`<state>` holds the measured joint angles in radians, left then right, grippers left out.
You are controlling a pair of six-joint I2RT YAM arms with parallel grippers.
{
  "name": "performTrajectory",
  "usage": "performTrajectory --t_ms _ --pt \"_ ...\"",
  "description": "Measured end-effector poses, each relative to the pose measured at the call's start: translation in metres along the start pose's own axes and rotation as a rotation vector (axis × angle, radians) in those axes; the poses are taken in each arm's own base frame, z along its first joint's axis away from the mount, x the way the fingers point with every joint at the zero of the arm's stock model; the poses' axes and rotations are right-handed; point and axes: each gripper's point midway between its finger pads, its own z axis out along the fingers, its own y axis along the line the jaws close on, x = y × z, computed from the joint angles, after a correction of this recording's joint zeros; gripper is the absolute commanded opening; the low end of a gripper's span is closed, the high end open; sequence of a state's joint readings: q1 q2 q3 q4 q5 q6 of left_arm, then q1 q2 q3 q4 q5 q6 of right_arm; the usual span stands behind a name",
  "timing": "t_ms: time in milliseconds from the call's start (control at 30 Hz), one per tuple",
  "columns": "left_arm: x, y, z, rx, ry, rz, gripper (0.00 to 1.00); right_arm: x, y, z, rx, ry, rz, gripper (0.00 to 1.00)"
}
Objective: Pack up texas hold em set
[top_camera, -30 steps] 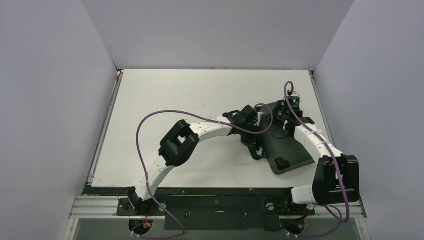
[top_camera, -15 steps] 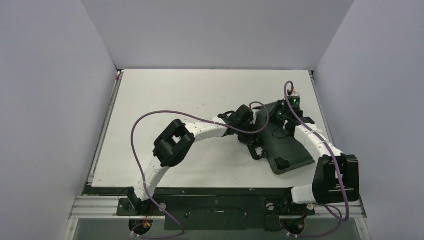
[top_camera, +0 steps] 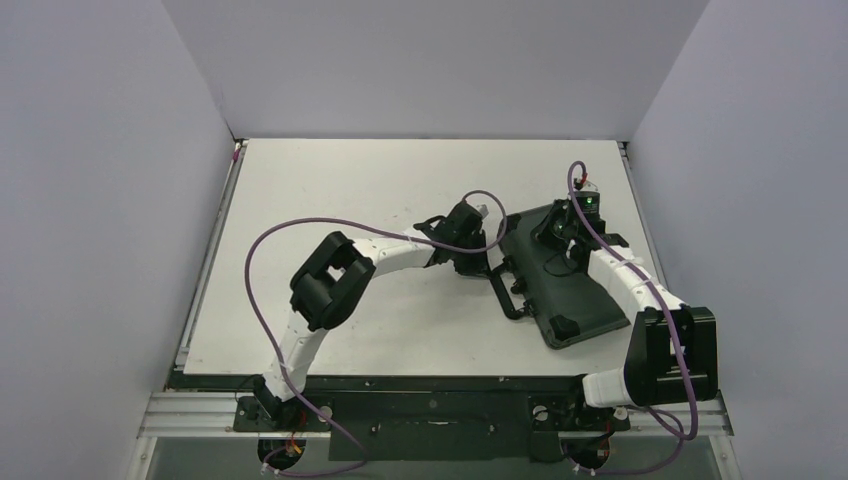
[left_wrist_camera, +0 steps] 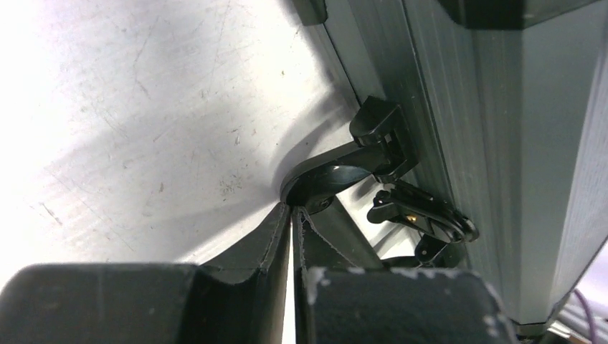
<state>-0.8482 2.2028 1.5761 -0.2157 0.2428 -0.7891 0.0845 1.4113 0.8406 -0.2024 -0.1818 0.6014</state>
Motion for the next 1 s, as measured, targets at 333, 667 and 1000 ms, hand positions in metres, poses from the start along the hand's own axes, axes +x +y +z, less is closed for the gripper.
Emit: performTrajectory --t_ms 333,667,1000 --pt "-0.002 -0.02 -0.011 0.028 -0.02 -0.015 0.11 0.0 0.0 0.0 -0.001 0.001 0.001 0.06" --pt "-0.021 -0.027 -0.051 0.05 -0.128 0.094 0.48 0.0 0.001 0.001 -0.004 0.0 0.001 0.06" --pt "-0.043 -0.031 -0.107 0.11 -0.274 0.195 0.8 -0.001 0.0 0.0 0.003 -0.007 0.023 0.07"
